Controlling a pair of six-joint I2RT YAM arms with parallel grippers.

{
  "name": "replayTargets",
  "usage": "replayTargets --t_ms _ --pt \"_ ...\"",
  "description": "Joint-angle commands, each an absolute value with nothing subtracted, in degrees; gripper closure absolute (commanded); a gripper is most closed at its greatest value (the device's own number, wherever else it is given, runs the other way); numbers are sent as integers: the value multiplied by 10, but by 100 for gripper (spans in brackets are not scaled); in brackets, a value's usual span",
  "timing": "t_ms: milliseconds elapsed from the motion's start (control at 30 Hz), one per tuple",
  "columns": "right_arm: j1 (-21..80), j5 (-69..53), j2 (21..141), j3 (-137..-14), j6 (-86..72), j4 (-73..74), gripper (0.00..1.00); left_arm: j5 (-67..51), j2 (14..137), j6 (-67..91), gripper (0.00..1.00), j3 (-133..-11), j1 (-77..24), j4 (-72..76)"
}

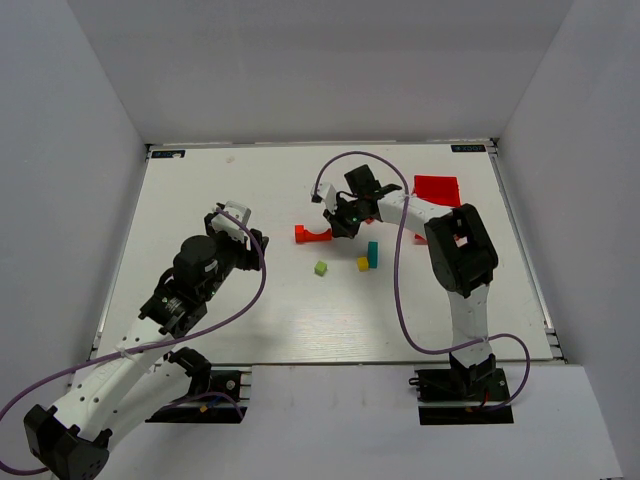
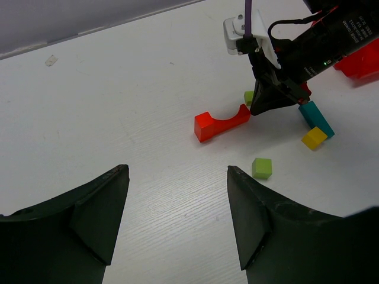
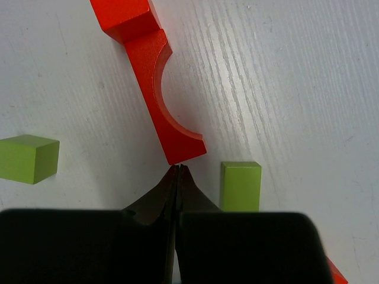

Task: Build the wood block tower

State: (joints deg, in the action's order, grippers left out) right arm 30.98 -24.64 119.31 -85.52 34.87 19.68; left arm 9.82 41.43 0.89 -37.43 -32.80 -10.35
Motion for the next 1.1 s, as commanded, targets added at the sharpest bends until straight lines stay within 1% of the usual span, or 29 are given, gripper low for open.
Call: replayTargets --t_ms 0,233,267,333,367,467,500,533,567,600,700,733,800,833,967,1067 --pt "312 -257 1198 -872 348 206 100 95 412 6 23 -376 -326 -107" --pt "308 -216 1187 -870 338 193 100 95 417 6 23 -376 -326 -107" --pt "308 -187 1182 -870 340 195 100 95 417 6 23 -376 -326 -107" --pt "307 -177 1166 -867 348 199 100 95 417 6 23 -376 -326 -107" --pt "307 -167 1151 -863 352 201 98 95 417 6 23 -376 -326 -107" --pt "304 -146 1105 -850 373 201 87 95 417 6 23 -376 -326 -107" --pt "303 -135 1072 -838 382 198 70 95 417 6 23 -376 -326 -107" --pt "301 -136 1060 -832 392 196 49 95 417 6 23 -376 -326 -107" --pt "295 -141 1049 -823 410 192 22 95 417 6 23 -376 -326 -107" --pt "288 -152 1019 -793 420 168 10 95 417 6 23 -376 -326 -107" --pt "275 -181 1005 -763 461 146 10 95 417 6 23 -376 -326 -107" --pt "269 -200 1014 -766 472 155 13 101 417 6 23 -376 -326 -107" --pt "266 -215 1035 -782 508 177 26 101 417 6 23 -376 -326 -107" --pt "265 -223 1053 -796 522 201 35 101 417 6 23 -376 -326 -107" --pt "266 -236 1071 -802 565 216 36 106 417 6 23 -376 -326 -107" --pt "268 -226 1088 -813 563 205 33 106 417 6 23 -376 -326 -107"
